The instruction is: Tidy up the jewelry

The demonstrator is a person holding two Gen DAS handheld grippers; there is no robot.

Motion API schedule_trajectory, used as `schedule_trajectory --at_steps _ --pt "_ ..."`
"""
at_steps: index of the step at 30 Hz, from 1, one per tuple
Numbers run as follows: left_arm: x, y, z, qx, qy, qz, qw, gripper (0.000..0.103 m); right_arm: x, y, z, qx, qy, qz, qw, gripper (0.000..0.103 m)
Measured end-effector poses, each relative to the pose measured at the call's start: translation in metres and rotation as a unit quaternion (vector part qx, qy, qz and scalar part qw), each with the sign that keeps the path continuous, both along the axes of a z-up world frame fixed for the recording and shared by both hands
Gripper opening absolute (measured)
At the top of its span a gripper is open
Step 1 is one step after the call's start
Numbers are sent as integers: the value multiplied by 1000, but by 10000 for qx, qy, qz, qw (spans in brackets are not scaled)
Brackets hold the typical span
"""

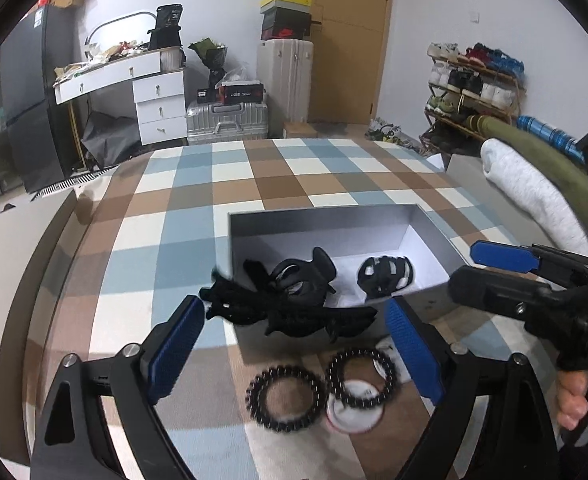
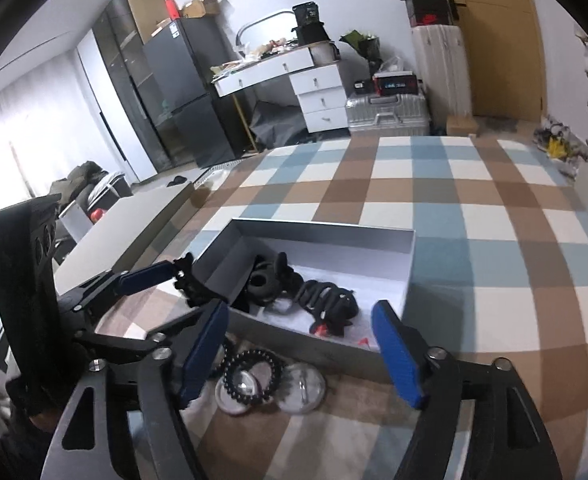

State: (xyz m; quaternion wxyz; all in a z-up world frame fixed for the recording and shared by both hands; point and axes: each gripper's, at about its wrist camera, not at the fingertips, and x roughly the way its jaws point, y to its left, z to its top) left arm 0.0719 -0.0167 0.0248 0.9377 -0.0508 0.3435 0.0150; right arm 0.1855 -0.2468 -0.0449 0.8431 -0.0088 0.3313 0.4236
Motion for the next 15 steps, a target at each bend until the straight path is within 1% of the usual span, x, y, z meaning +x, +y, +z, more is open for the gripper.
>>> schedule_trajectory --at_steps 1,2,4,9,11,13,15 --pt "-4 1 1 -9 -21 33 10000 97 -1 -3 1 -3 -1 -14 10000 86" --pt "-7 3 1 -18 -48 66 10000 101 -2 -7 1 -19 -10 -62 10000 87" --pt "-15 6 -1 -69 -71 123 9999 101 -2 -12 -1 -67 -2 -194 9998 92" --pt "-24 16 -9 -143 26 212 9997 101 1 -19 -10 -147 180 -311 9992 95" --pt "-25 17 -11 -33 131 248 9996 101 2 -19 -13 -228 207 -361 9989 95" --pt "-26 18 -13 111 120 321 9994 101 5 -18 -17 -257 267 -393 9985 95" --pt "-24 21 -17 120 194 353 9991 101 5 -16 -18 -258 312 -358 9985 95"
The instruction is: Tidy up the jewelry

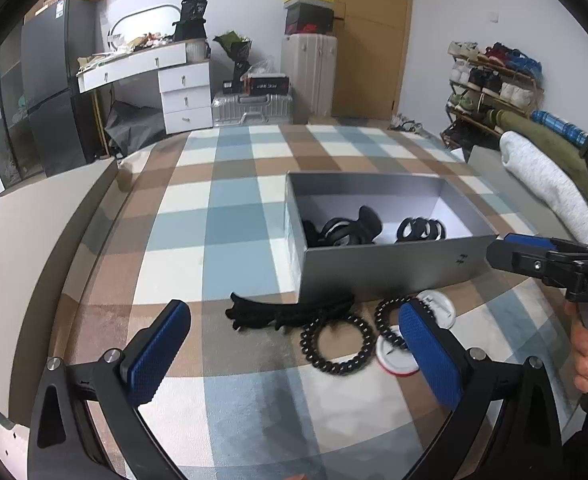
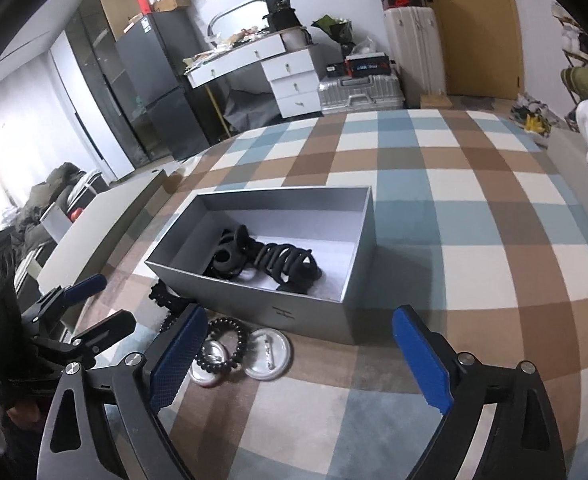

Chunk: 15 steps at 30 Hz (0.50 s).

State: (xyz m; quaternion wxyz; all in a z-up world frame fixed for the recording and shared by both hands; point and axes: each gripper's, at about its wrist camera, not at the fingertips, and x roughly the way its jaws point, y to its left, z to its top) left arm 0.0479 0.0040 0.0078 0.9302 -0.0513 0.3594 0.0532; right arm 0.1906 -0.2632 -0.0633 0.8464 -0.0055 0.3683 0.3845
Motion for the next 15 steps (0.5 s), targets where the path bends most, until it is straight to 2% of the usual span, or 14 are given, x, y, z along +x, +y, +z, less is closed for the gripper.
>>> schedule_trajectory --at_steps 4,15 --pt "3 5 -8 -142 145 71 9998 101 -3 6 -4 -141 -2 54 9999 95" --pt "0 1 -14 123 287 22 9995 101 -7 23 -21 -435 170 291 9985 95"
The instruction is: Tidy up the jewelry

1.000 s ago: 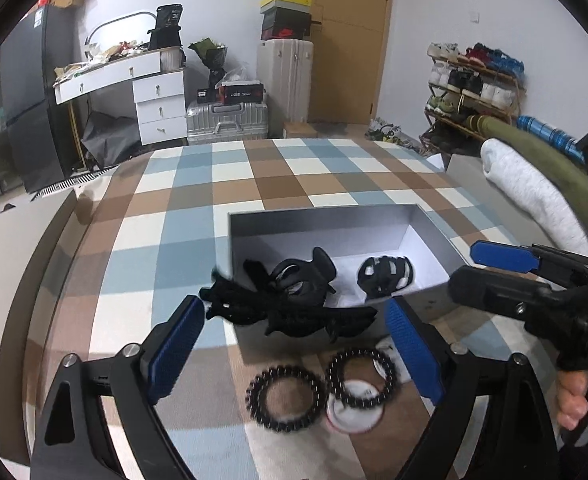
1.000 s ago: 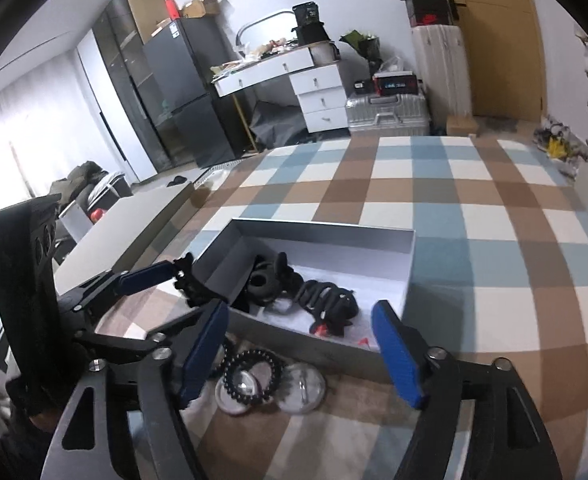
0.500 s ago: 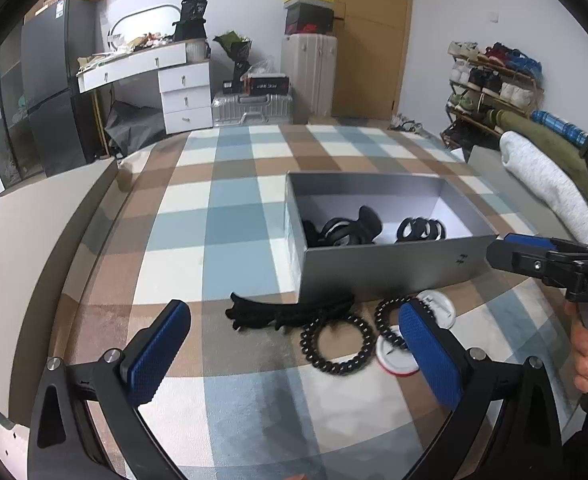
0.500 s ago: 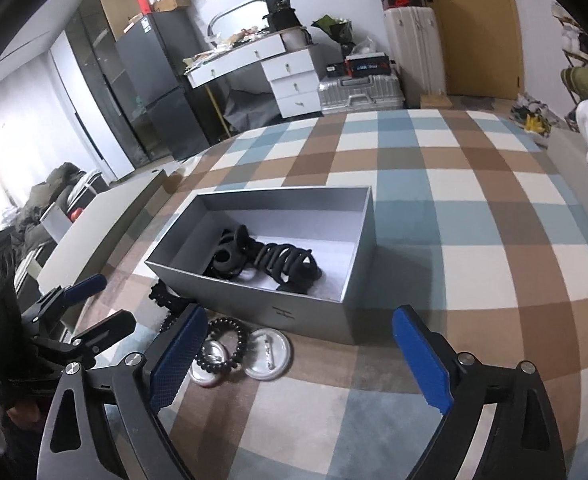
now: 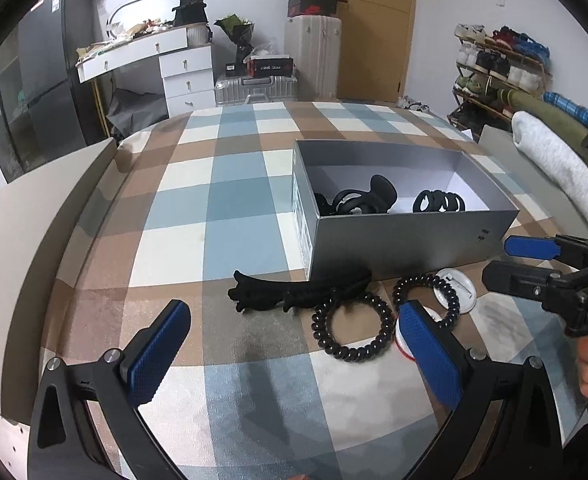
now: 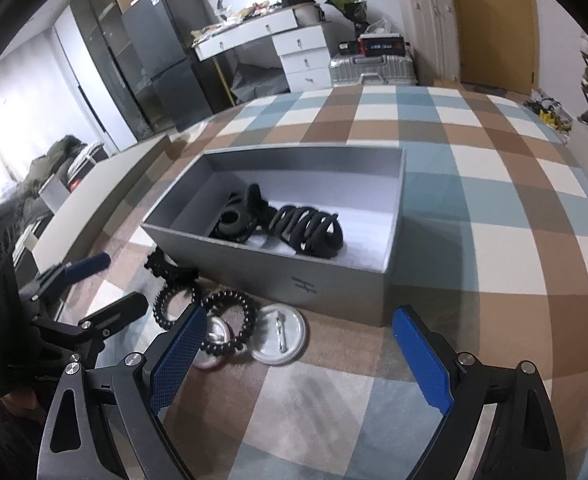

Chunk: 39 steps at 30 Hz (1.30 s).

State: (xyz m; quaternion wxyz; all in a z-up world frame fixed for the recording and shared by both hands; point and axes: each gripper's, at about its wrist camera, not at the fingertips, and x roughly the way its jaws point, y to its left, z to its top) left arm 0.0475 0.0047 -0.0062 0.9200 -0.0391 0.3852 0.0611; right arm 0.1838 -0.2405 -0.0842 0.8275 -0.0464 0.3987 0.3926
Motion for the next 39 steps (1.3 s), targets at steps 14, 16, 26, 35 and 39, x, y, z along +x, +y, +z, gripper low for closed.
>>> schedule_trajectory --at_steps 14,16,26,35,39 --pt "2 1 -9 89 236 17 9997 101 -8 14 -14 -462 -84 121 9988 95" --pt "2 0 -10 84 260 -4 9996 101 -10 17 -15 -466 -128 135 9987 95" --pt "3 -1 -10 51 296 -55 9995 101 -14 24 -20 -712 -219 263 9969 95" --pt "5 -1 -13 10 376 -39 9993 101 -9 19 -24 -1060 -312 196 9937 95" --pt "5 -1 -13 15 360 -49 9993 101 -11 21 -25 -1080 -328 248 9933 94"
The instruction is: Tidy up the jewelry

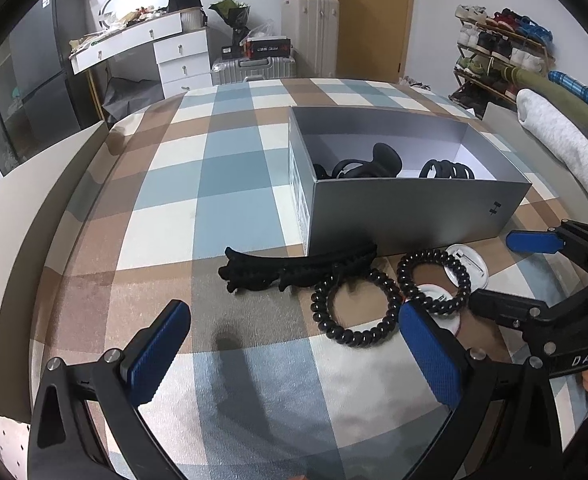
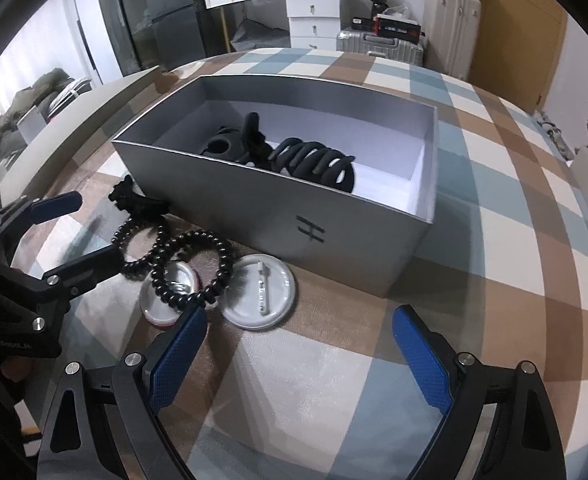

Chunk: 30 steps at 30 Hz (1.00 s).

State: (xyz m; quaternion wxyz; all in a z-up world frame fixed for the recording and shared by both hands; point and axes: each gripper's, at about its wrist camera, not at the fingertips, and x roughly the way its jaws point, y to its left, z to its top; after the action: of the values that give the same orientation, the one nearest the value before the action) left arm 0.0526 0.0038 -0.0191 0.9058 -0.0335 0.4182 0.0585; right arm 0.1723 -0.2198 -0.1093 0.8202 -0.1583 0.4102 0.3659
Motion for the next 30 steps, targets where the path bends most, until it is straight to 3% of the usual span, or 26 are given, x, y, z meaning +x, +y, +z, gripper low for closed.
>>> schedule_trajectory --at_steps 8,23,26,30 --pt "0 0 -1 -16 26 29 10000 101 -11 9 -3 -275 -323 306 9986 93" --pt "0 -1 -1 16 51 10 10000 101 -5 10 -2 -173 -387 135 9990 89" --pt "0 -1 0 3 38 -21 10000 101 -8 14 -1 -54 -402 185 9990 77" --pt "0 -1 0 3 48 4 10000 101 -13 18 1 -1 -454 333 9984 49"
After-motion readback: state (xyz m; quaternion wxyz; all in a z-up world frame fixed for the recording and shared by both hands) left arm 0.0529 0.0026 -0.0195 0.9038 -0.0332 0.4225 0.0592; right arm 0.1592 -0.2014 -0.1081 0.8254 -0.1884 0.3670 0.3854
